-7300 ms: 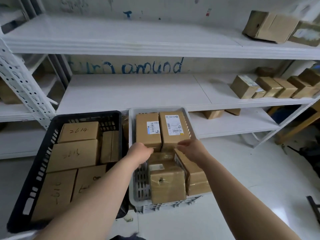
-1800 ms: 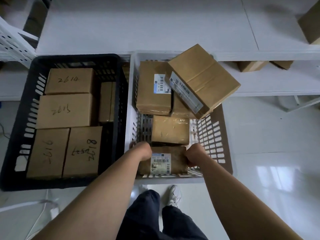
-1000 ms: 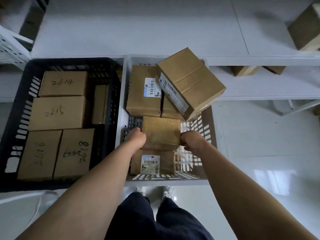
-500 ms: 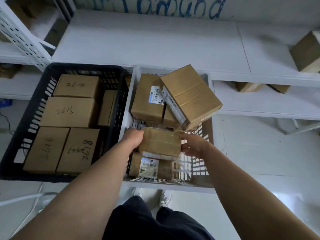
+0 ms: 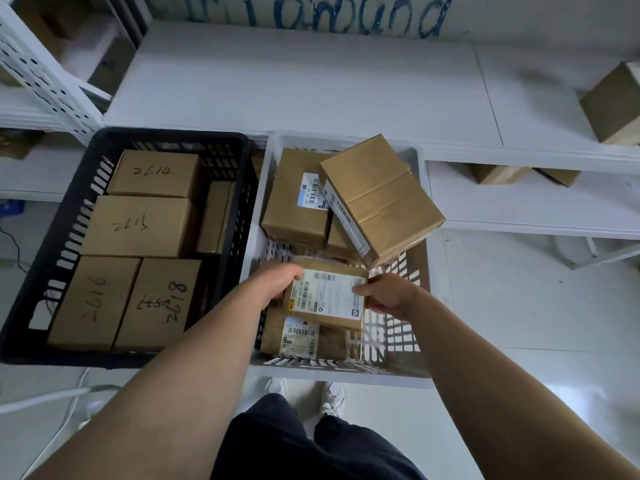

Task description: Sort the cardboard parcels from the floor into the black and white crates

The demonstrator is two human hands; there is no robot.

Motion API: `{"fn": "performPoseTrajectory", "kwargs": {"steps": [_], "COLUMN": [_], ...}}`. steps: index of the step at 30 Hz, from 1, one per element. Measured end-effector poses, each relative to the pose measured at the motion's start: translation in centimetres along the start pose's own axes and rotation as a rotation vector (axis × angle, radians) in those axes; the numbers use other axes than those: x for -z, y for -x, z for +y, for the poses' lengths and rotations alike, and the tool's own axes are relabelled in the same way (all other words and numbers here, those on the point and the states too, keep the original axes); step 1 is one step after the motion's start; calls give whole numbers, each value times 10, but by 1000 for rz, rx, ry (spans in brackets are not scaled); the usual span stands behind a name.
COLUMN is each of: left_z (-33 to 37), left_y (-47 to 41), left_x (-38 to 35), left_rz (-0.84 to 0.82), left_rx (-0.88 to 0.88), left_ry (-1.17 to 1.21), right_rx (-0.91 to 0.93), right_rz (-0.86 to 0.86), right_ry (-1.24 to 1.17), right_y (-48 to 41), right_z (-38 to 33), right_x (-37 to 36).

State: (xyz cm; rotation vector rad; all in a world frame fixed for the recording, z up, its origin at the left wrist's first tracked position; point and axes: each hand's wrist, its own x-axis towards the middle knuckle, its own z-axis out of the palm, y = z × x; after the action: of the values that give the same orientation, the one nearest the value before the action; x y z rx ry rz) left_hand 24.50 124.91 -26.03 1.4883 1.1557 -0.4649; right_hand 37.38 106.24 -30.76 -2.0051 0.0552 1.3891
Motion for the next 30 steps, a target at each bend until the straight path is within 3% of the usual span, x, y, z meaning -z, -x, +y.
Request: {"fn": "performPoseTrajectory", "kwargs": {"steps": [7, 19, 24, 30], "left_z": [0, -19, -21, -27], "left_y": [-16, -53, -66, -75], "left_x": [-4, -11, -9, -8], "left_rz": [75, 79, 95, 88], "left_rx": [-85, 3, 13, 29], "left_ry": [-142, -227, -254, -272], "right_rx": [-14, -40, -117, -126], "right_rz": [107, 145, 154, 43], "right_ry": [-38, -26, -196, -384], "right_y": [-20, -31, -27, -28], "right_z": [-5, -12, -17, -12], "right_x": [-20, -41, -38, -38]}}
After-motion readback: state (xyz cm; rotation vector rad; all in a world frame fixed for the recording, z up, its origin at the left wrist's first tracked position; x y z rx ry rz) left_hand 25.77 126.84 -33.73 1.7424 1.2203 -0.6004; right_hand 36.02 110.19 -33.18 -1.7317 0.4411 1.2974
